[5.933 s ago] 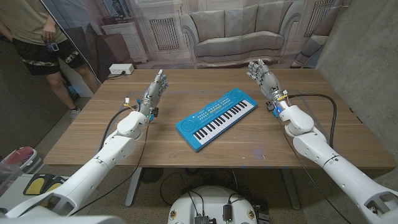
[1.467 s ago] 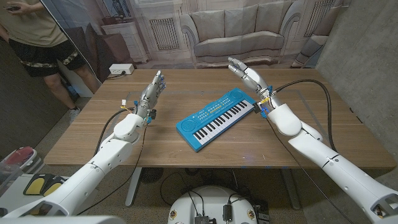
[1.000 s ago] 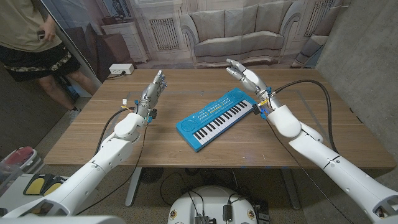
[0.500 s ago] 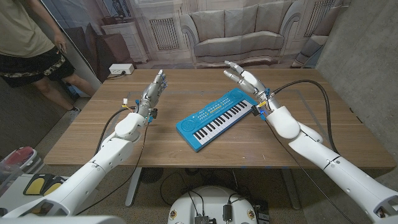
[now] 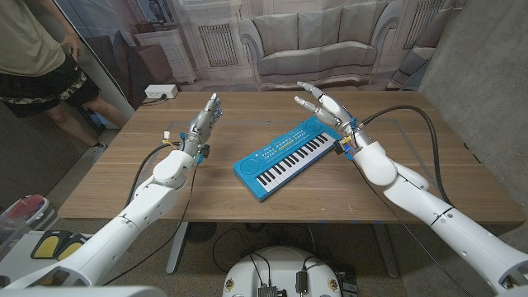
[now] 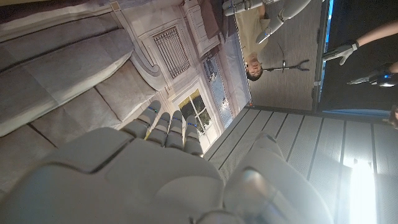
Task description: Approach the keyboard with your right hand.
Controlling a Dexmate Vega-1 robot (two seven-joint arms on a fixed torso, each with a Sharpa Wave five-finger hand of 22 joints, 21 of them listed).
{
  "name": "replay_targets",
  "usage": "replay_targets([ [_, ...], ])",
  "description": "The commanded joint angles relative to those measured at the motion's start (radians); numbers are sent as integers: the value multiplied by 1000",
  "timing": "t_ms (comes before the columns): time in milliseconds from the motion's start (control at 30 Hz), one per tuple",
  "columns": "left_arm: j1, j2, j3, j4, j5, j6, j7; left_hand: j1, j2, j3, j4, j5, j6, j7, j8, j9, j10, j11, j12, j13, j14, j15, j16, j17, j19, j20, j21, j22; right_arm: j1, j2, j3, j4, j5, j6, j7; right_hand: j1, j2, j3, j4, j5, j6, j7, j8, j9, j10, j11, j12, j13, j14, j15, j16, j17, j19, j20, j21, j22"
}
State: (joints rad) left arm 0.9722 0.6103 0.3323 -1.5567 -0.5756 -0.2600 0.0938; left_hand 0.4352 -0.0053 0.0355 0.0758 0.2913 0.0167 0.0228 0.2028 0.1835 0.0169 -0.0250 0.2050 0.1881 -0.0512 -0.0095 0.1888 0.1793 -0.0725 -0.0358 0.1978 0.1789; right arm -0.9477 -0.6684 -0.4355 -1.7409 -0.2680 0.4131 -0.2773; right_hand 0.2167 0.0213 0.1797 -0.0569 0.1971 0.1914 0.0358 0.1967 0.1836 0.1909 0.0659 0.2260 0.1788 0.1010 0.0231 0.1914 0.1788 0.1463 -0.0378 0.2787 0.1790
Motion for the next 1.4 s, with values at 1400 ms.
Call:
replay_targets([
  [1400, 7, 5, -2, -10, 6, 16, 15, 13, 3, -15, 0, -6, 6, 5, -4, 3, -3, -6, -1, 2, -2, 1, -1, 4, -14, -16, 0, 2, 45, -43, -77, -29, -207, -126, -65, 9, -1, 1, -15, 4, 20, -9, 7, 4, 27, -6, 2, 5, 18, -8, 0, 4, 11, -31, -15, 4],
])
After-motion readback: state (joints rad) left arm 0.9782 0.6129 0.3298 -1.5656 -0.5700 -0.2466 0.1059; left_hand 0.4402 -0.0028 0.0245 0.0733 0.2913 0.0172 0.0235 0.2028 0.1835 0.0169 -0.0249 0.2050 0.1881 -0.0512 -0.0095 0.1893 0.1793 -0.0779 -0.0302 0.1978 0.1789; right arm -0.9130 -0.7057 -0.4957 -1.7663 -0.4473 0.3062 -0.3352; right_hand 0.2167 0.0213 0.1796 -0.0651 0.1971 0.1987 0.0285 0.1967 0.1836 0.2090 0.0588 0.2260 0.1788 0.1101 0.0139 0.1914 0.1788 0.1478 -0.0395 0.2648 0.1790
